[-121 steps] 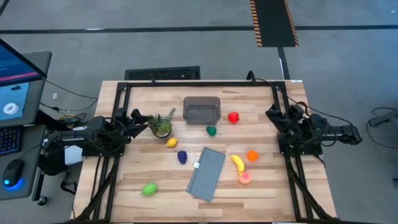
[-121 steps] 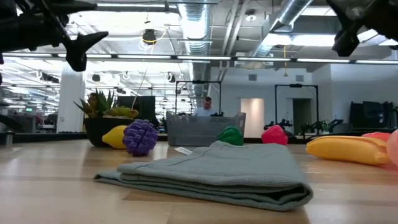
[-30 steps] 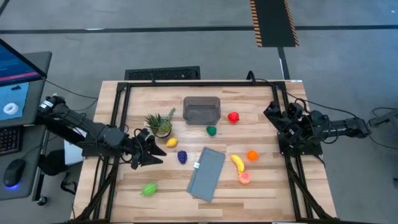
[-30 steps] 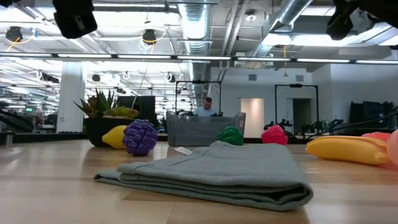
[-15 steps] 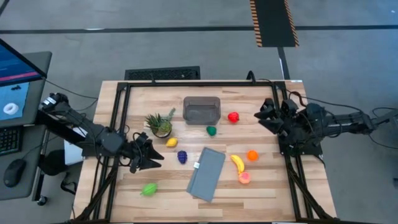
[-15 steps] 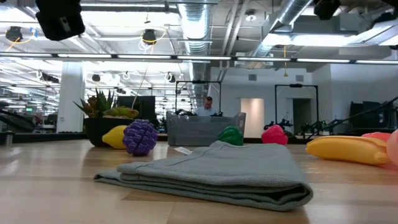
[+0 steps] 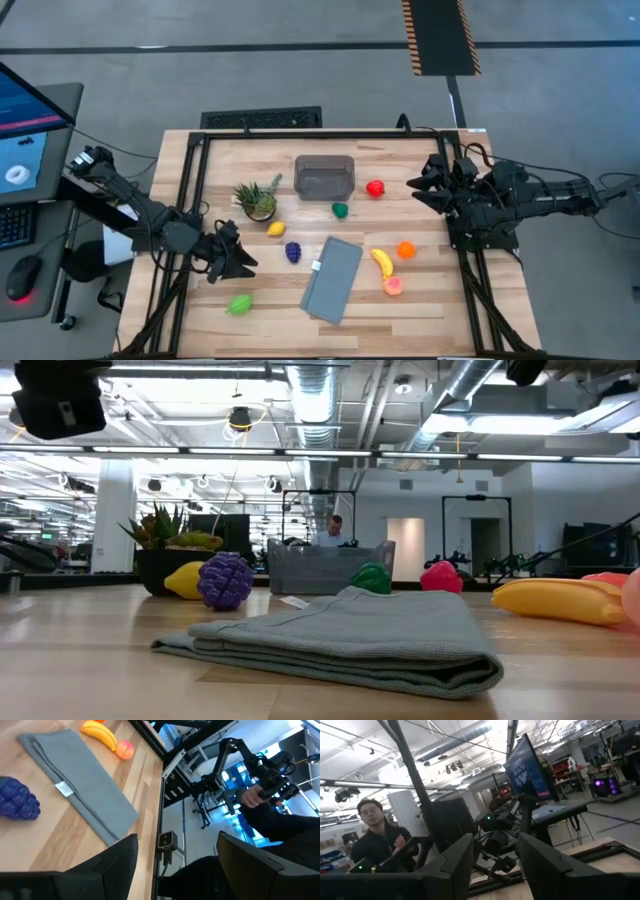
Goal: Pick and placing Produce into tupperware
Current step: Put the grapes into the black bin
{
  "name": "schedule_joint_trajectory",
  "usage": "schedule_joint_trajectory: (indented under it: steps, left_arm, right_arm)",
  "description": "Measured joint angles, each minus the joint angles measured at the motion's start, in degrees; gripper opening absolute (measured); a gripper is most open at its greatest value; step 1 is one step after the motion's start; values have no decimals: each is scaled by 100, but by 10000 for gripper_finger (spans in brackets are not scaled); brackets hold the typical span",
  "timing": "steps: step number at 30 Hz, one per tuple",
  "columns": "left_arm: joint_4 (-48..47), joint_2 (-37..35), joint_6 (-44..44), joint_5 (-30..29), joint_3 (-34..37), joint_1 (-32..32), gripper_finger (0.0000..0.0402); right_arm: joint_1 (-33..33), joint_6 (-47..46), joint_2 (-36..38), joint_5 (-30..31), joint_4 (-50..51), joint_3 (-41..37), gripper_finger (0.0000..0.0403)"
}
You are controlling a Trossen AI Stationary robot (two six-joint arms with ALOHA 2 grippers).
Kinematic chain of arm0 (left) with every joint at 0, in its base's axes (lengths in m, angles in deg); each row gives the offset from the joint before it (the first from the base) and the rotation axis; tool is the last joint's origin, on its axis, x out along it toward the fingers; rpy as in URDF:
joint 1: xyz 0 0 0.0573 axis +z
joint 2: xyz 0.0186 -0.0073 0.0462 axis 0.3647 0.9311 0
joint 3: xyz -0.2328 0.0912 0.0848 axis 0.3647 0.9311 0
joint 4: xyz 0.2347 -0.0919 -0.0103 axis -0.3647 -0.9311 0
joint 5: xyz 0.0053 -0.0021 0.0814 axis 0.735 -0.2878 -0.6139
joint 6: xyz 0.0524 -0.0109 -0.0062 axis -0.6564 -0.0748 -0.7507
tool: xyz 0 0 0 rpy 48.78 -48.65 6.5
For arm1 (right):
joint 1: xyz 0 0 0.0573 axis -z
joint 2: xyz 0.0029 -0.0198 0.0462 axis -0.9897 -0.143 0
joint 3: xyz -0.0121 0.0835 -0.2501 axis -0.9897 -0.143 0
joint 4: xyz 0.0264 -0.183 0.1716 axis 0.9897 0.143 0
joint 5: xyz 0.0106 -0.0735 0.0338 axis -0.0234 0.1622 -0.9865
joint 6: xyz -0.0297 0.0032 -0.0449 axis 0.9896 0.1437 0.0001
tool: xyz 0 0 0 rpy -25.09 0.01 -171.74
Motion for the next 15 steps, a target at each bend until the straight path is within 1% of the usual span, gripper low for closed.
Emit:
schedule_joint_trajectory:
  steps: [6,15]
  left_arm:
    - [-28,0,281,109,0,-103,259]
    - [-172,0,403,69,0,-147,259]
  right_arm:
    - [0,-60,0,9,66,0,181]
    - [-81,-214,-9,-50,68,0,174]
